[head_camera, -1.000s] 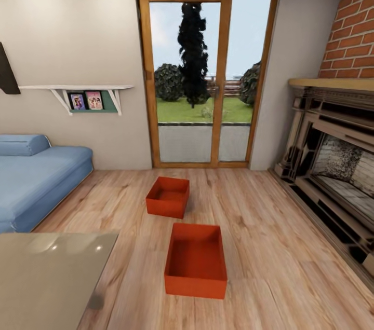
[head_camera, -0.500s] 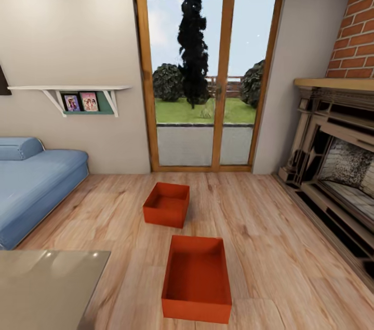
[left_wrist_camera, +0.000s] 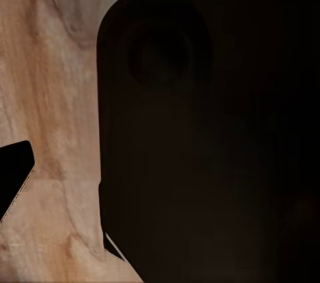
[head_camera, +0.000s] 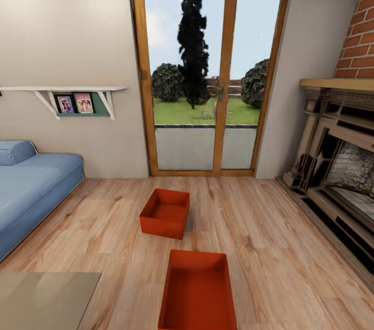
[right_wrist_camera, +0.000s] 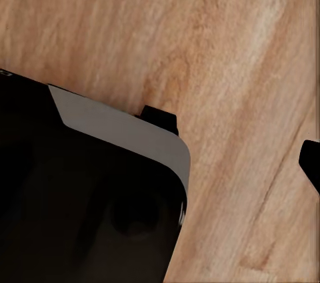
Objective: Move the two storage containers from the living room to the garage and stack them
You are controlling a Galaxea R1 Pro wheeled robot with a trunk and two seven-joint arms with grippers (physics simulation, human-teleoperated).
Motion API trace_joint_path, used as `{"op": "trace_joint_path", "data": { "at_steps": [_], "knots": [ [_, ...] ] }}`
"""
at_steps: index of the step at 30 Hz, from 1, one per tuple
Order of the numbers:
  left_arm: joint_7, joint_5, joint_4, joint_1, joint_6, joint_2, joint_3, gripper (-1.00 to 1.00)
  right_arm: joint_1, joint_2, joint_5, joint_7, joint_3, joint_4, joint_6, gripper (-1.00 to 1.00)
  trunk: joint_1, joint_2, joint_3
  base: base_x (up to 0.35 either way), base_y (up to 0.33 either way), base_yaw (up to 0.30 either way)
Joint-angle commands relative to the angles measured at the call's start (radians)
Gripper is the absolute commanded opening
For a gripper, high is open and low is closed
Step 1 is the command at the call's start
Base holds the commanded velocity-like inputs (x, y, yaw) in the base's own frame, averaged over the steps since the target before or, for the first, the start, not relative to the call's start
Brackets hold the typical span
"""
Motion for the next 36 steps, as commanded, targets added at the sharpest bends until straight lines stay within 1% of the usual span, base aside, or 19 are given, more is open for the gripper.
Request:
{"op": "trace_joint_path", "data": {
  "at_steps": [1, 13, 17, 31, 36],
  "knots": [
    [0.0, 0.002, 0.0, 0.0, -0.002, 0.0, 0.001, 1.0, -0.001, 0.001, -0.009, -0.002, 0.009, 0.002, -0.004, 1.0, 0.001, 0.0, -0.001, 0.322, 0.0, 0.0],
    [0.0, 0.002, 0.0, 0.0, -0.002, 0.0, 0.001, 1.0, -0.001, 0.0, -0.009, -0.002, 0.009, 0.002, -0.004, 1.0, 0.001, 0.0, -0.001, 0.322, 0.0, 0.0],
    [0.0, 0.002, 0.0, 0.0, -0.002, 0.0, 0.001, 1.0, -0.001, 0.001, -0.013, -0.002, 0.009, 0.002, -0.004, 1.0, 0.001, 0.0, -0.001, 0.266, 0.0, -0.146],
    [0.0, 0.002, 0.0, 0.0, -0.002, 0.001, 0.001, 1.0, -0.001, 0.001, -0.014, -0.002, 0.009, 0.002, -0.004, 1.0, 0.001, 0.0, -0.001, 0.024, 0.0, -0.235],
    [0.0, 0.001, 0.0, 0.0, -0.002, 0.001, 0.001, 1.0, -0.001, 0.002, -0.014, -0.002, 0.009, 0.002, -0.004, 1.0, 0.001, 0.0, -0.001, 0.0, 0.0, -0.075]
  ]
}}
